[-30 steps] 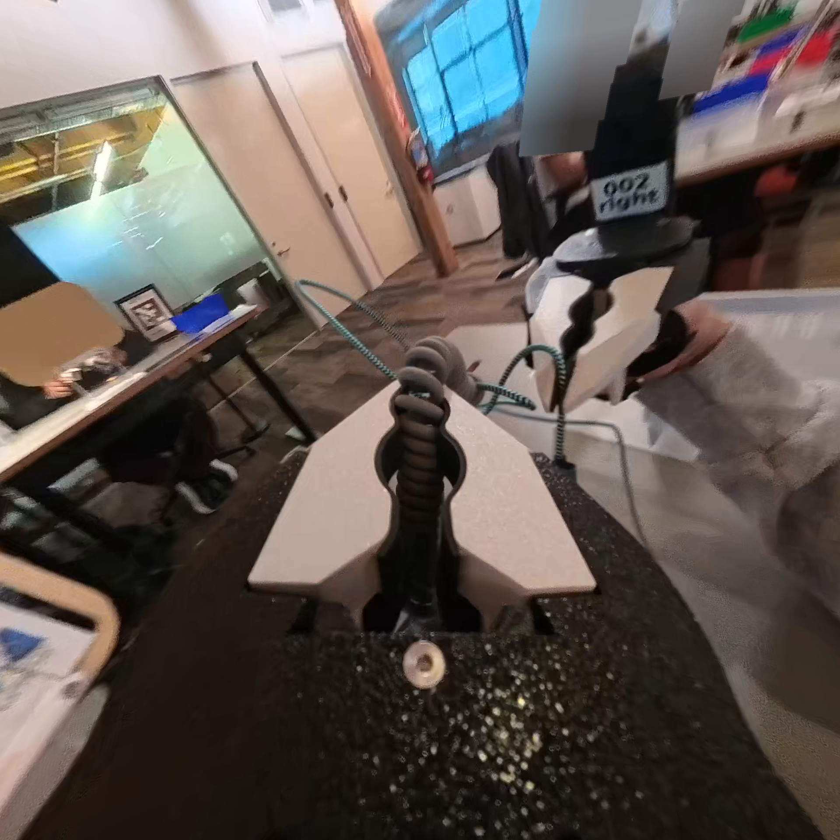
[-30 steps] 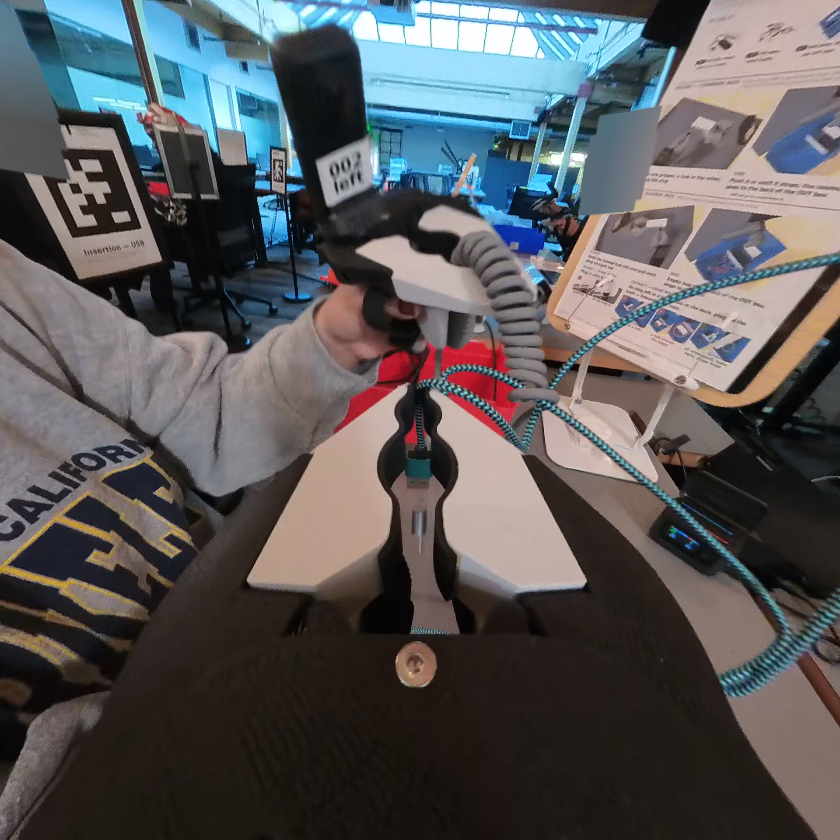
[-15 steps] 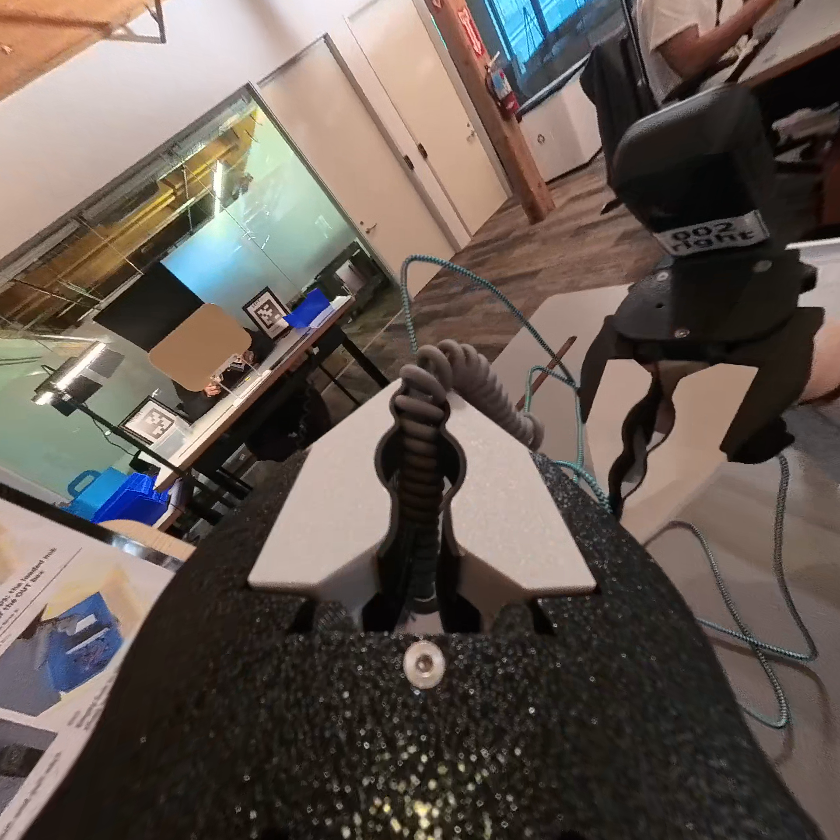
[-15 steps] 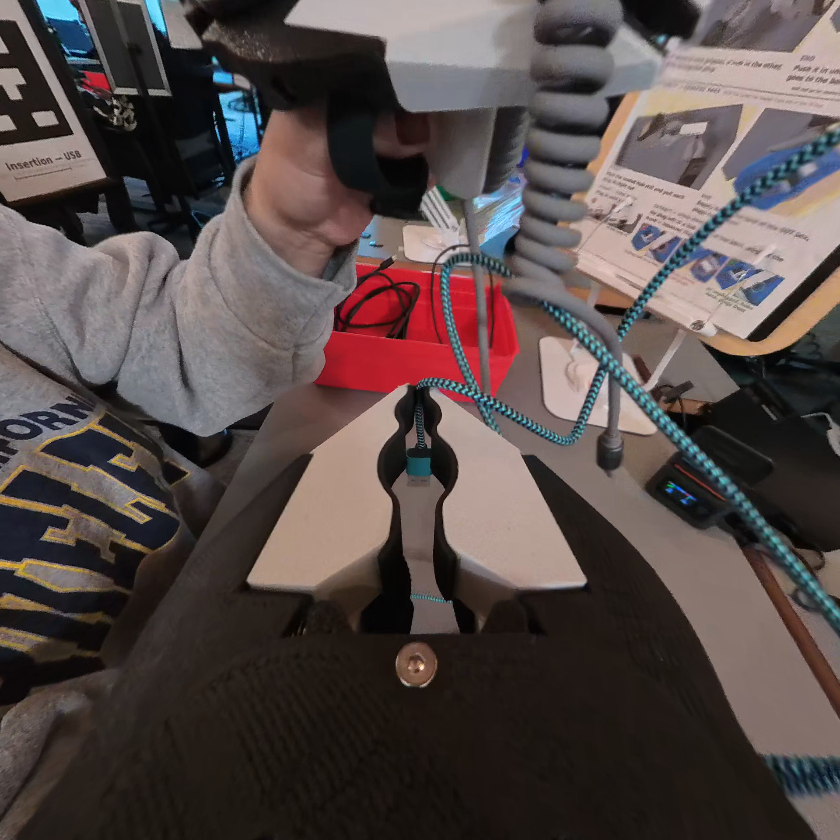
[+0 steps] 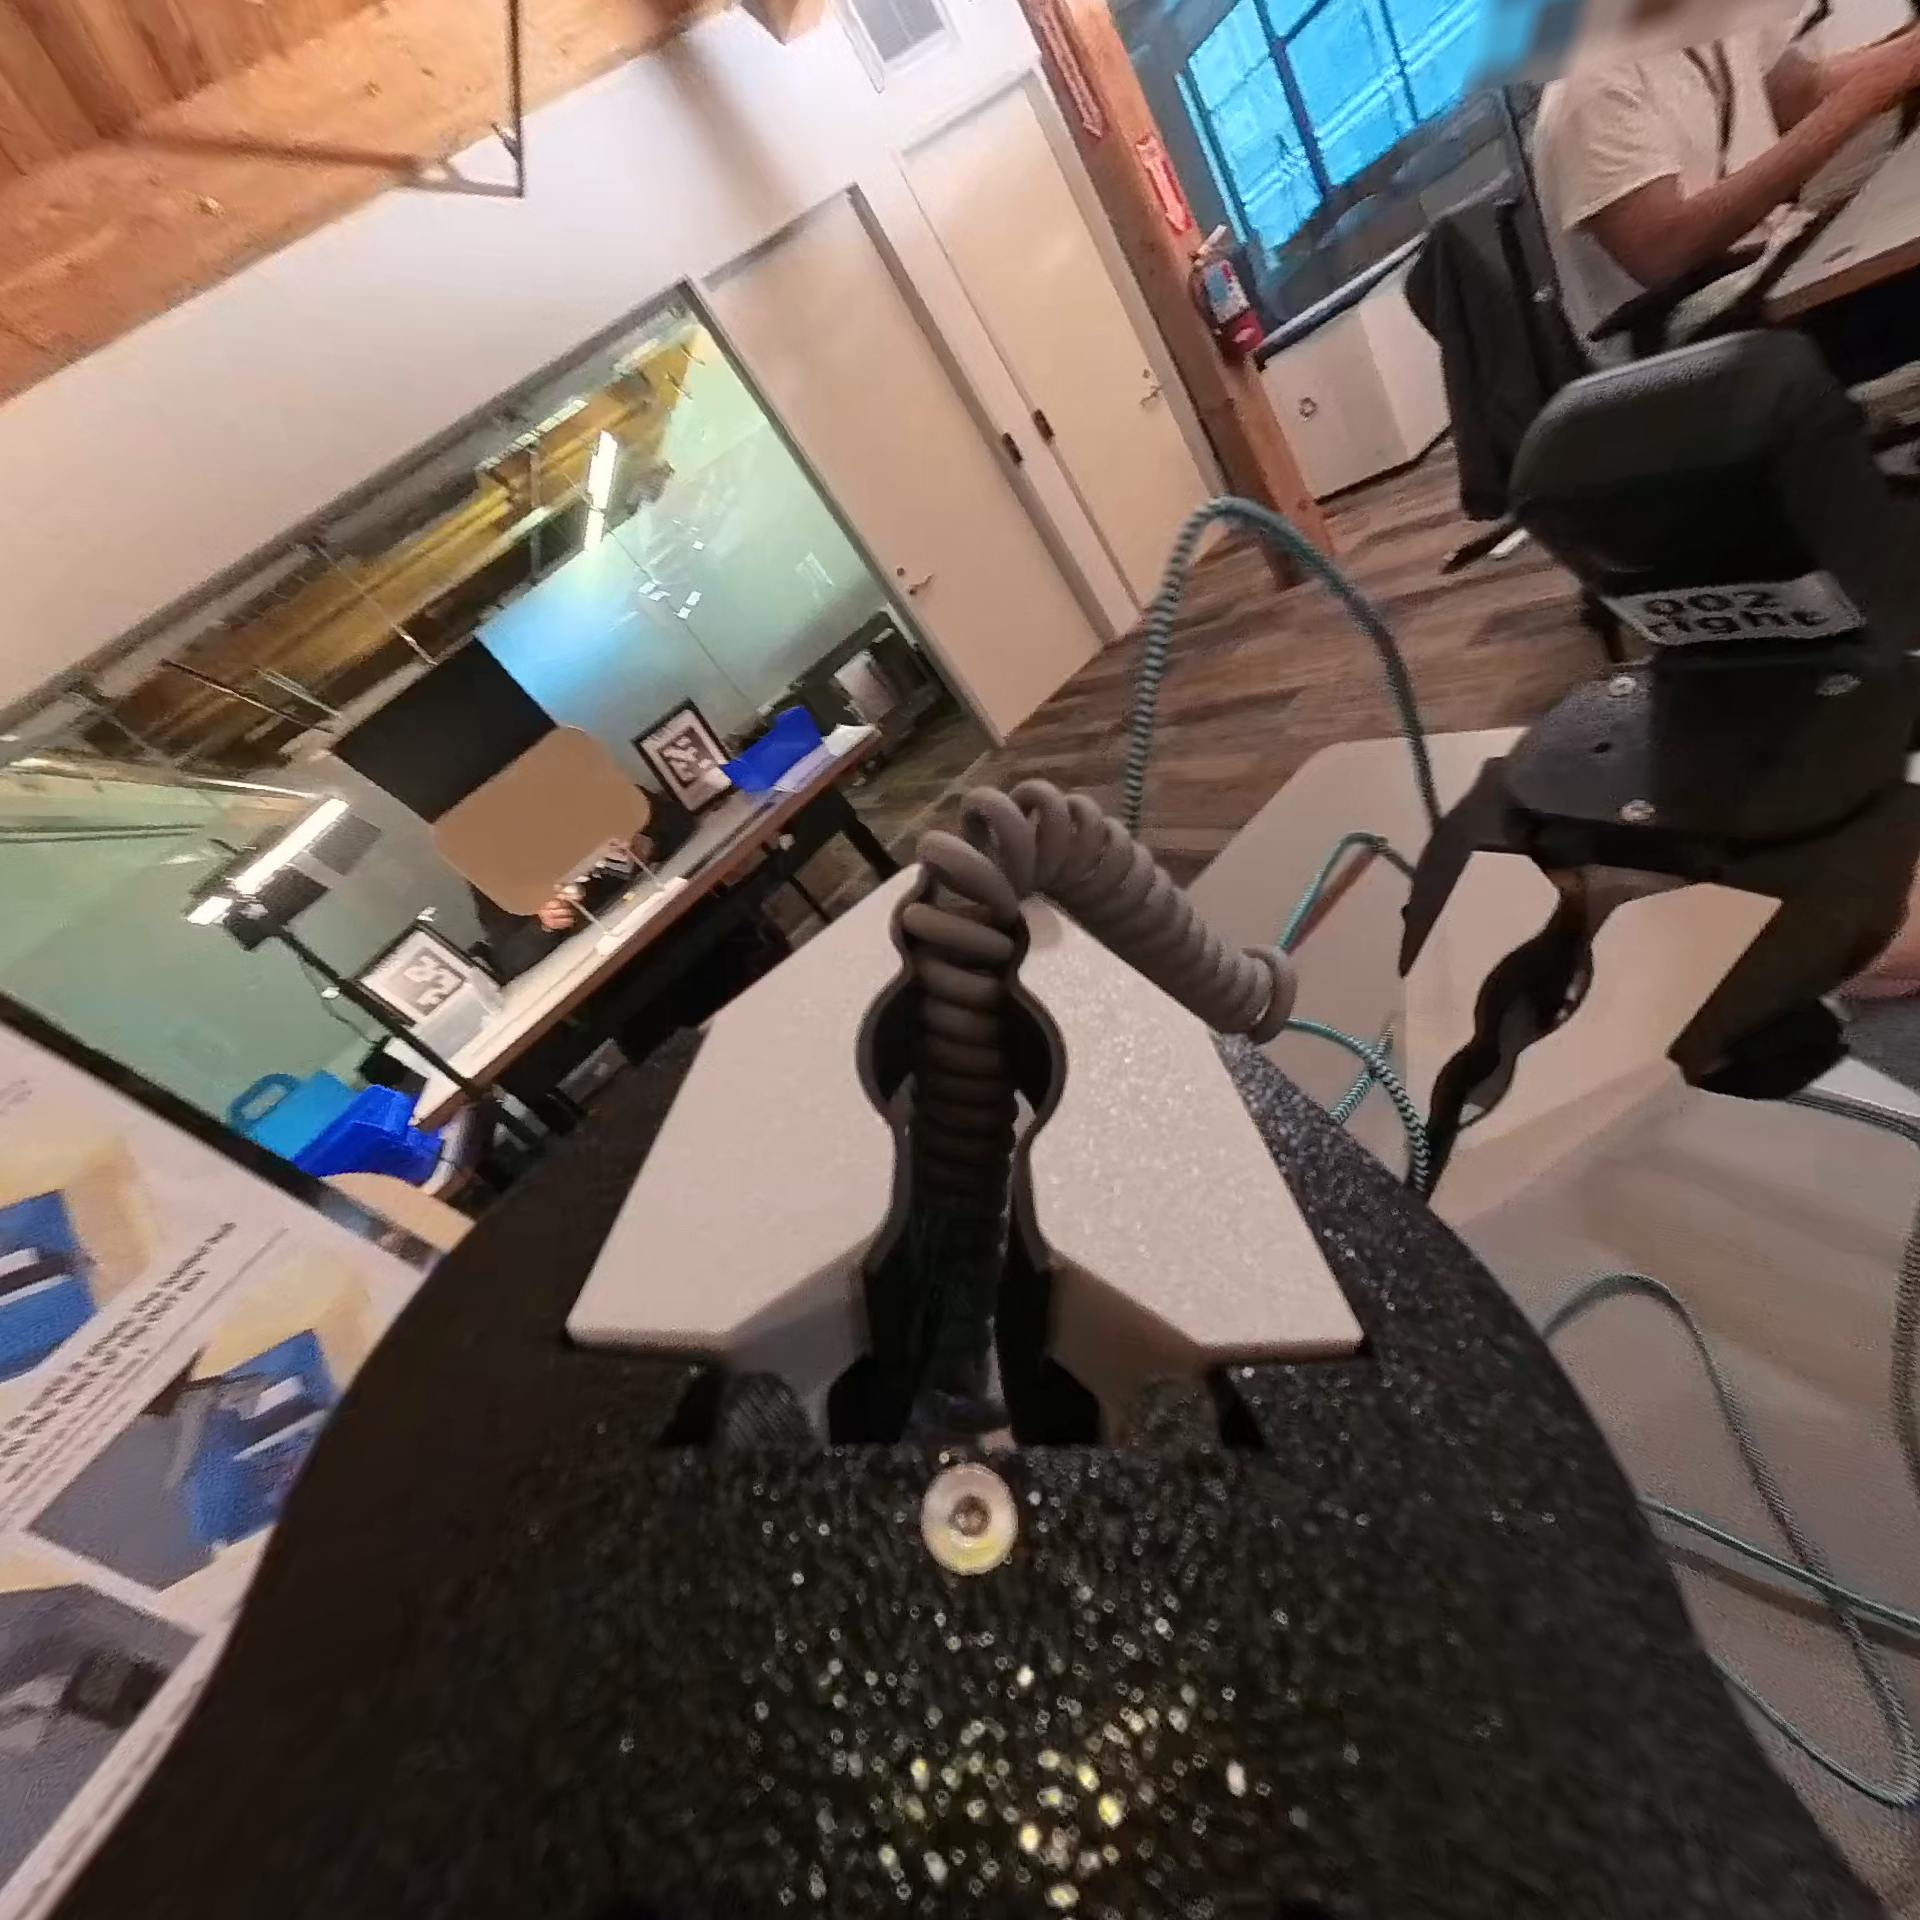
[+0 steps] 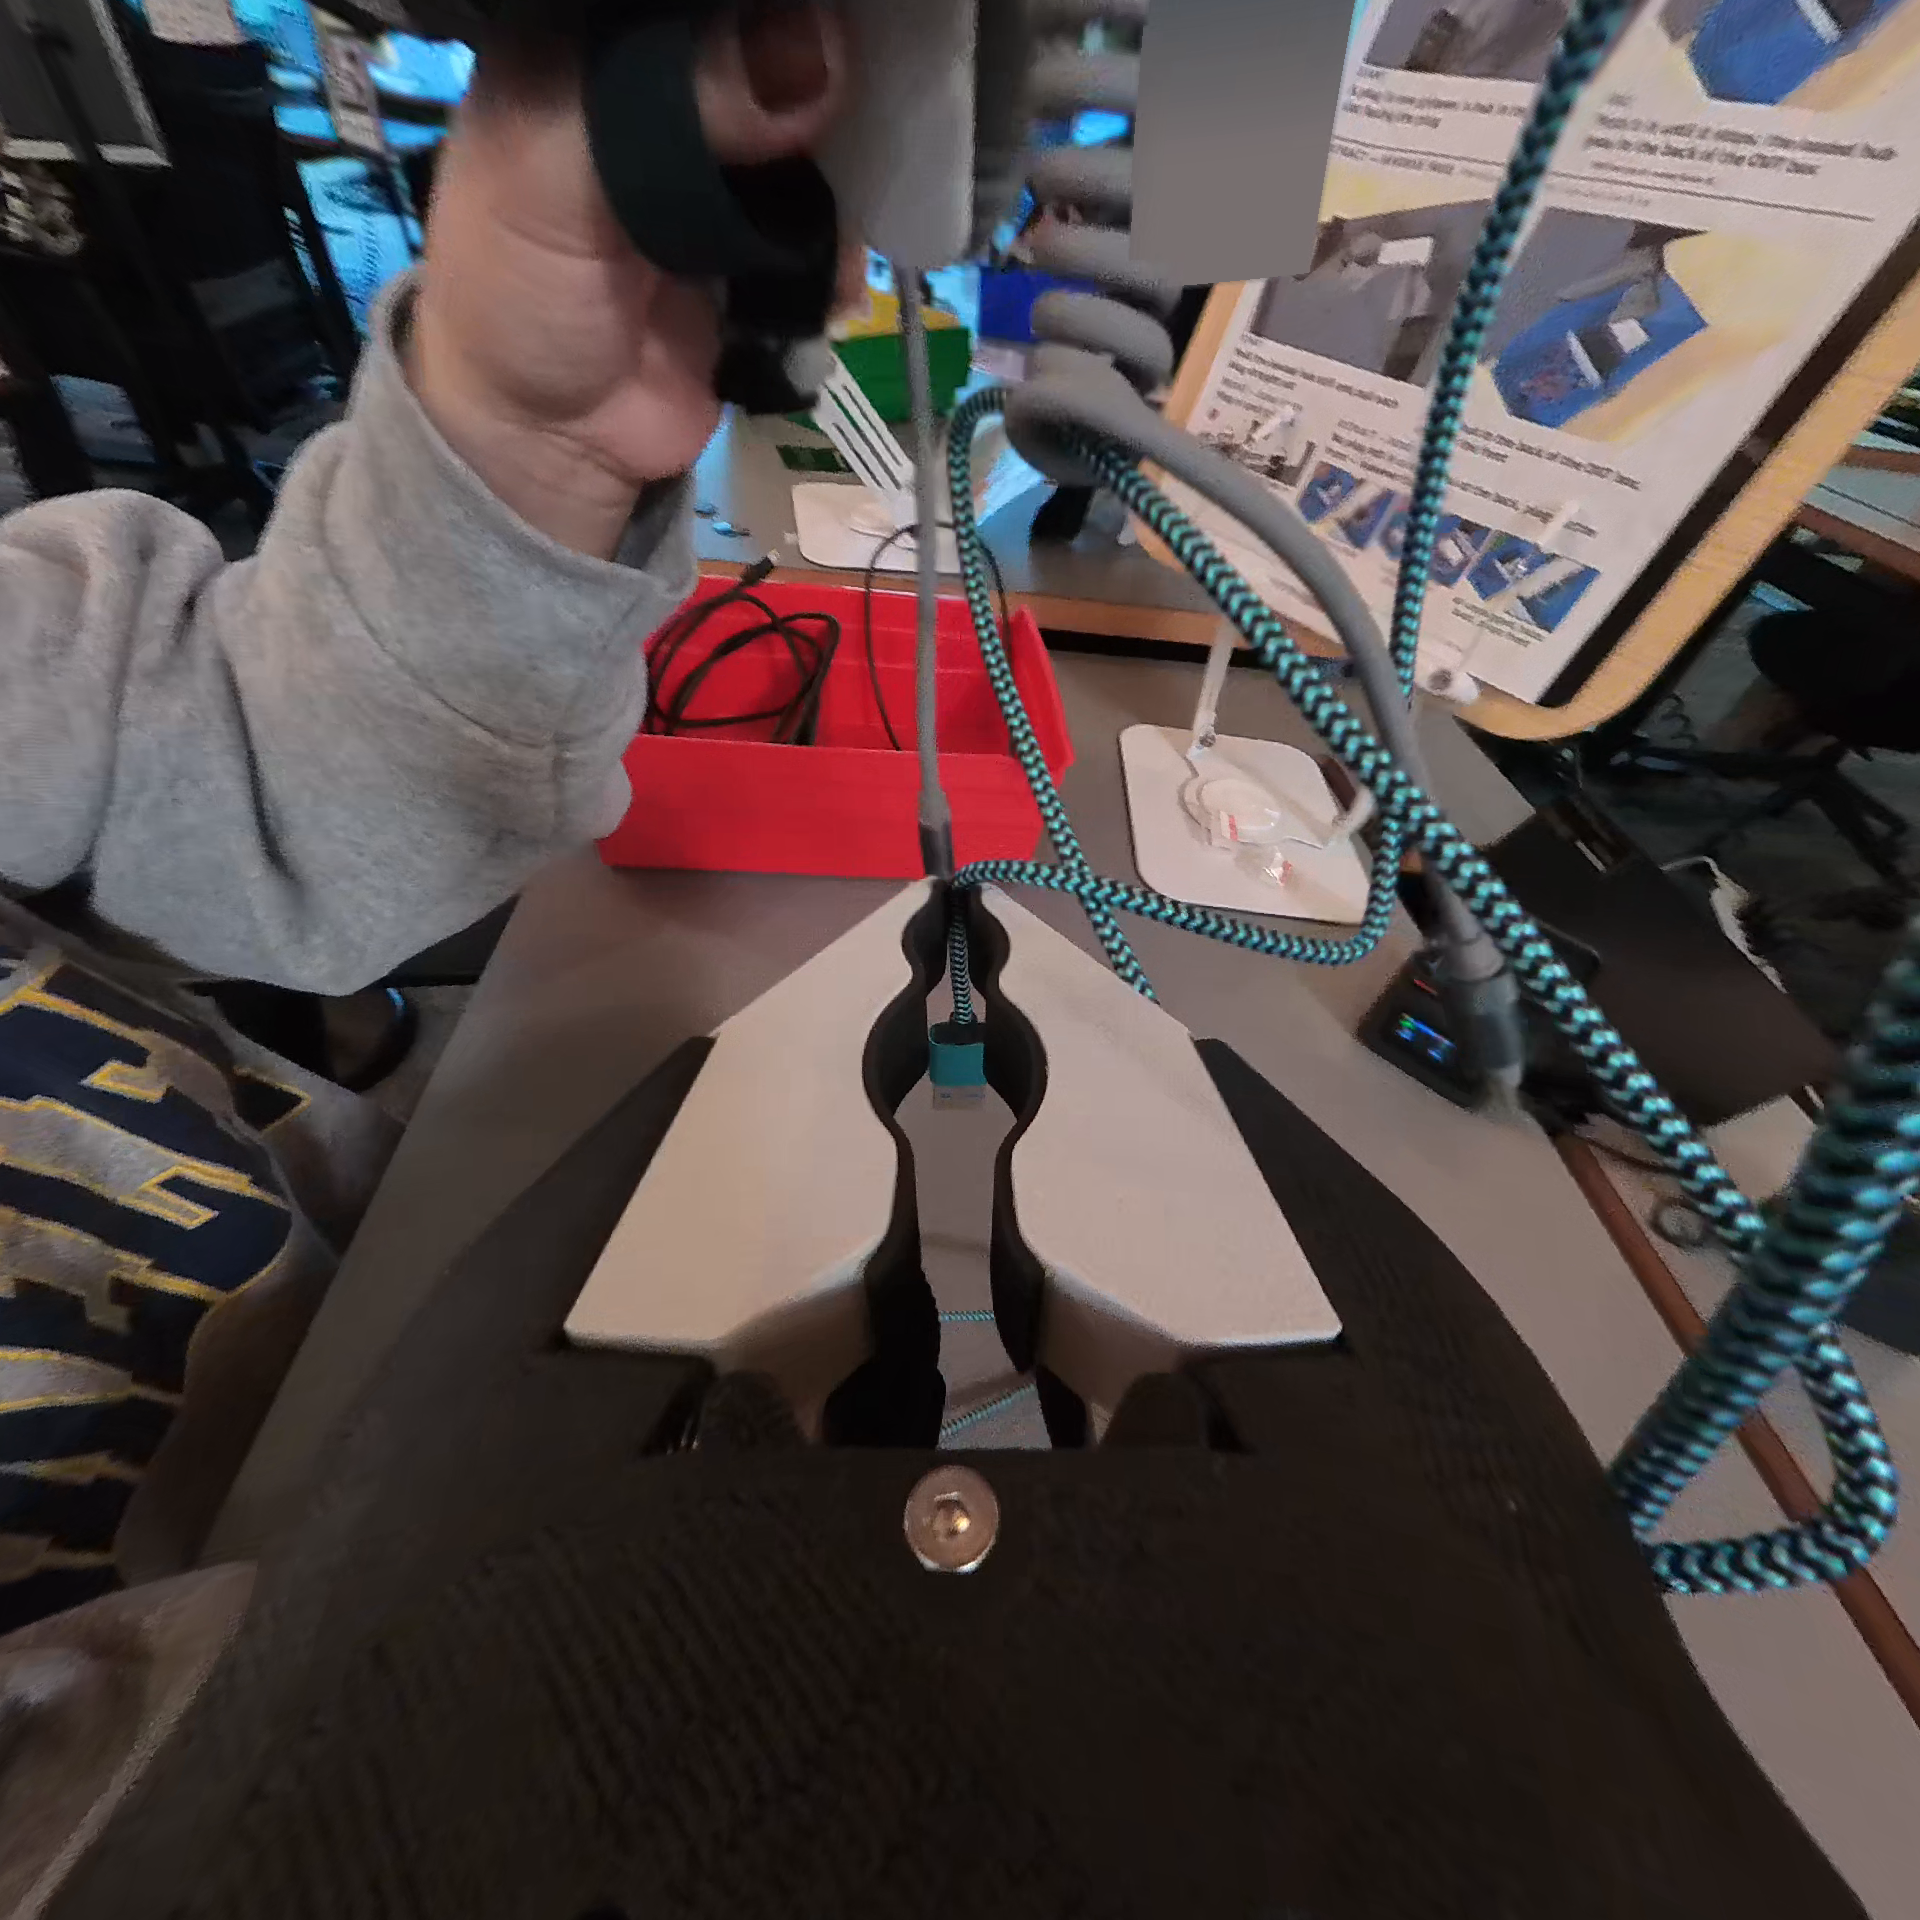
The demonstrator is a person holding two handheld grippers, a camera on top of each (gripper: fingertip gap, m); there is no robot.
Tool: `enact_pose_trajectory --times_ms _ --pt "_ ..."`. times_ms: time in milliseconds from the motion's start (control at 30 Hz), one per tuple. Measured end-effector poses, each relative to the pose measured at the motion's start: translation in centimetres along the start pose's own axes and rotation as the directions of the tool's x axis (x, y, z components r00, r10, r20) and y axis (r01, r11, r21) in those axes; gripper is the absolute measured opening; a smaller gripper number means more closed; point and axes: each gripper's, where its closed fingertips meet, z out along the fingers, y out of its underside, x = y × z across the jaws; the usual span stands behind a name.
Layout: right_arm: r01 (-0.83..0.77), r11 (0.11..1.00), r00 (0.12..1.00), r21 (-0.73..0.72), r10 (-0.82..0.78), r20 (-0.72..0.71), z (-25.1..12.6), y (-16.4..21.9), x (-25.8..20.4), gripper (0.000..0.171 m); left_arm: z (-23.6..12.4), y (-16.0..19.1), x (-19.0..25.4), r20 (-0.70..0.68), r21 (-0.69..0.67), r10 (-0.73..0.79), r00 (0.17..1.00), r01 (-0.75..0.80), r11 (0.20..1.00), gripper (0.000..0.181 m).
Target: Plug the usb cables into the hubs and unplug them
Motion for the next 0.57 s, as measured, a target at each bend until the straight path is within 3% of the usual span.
enact_pose_trajectory --times_ms 33,400,567 --pt "-0.003 1.0 1.0 -0.013 0.002 -0.02 0.0 0.2 0.4 0.001 -0.3 -0.2 -0.4 0.022 0.012 0.003 1.0 -0.004 1.0 0.007" --pt "0.023 0.999 0.951 0.045 -0.008 -0.309 -2.2 -0.4 5.2 0.001 -3.6 -0.3 -0.9 0.012 0.163 -0.136 0.991 0.132 0.978 0.007" --pt "0.04 0.998 0.935 0.045 -0.022 -0.353 -2.4 -0.5 5.9 0.001 -5.2 -0.1 -1.7 0.039 0.214 -0.18 0.983 0.168 0.962 0.007"
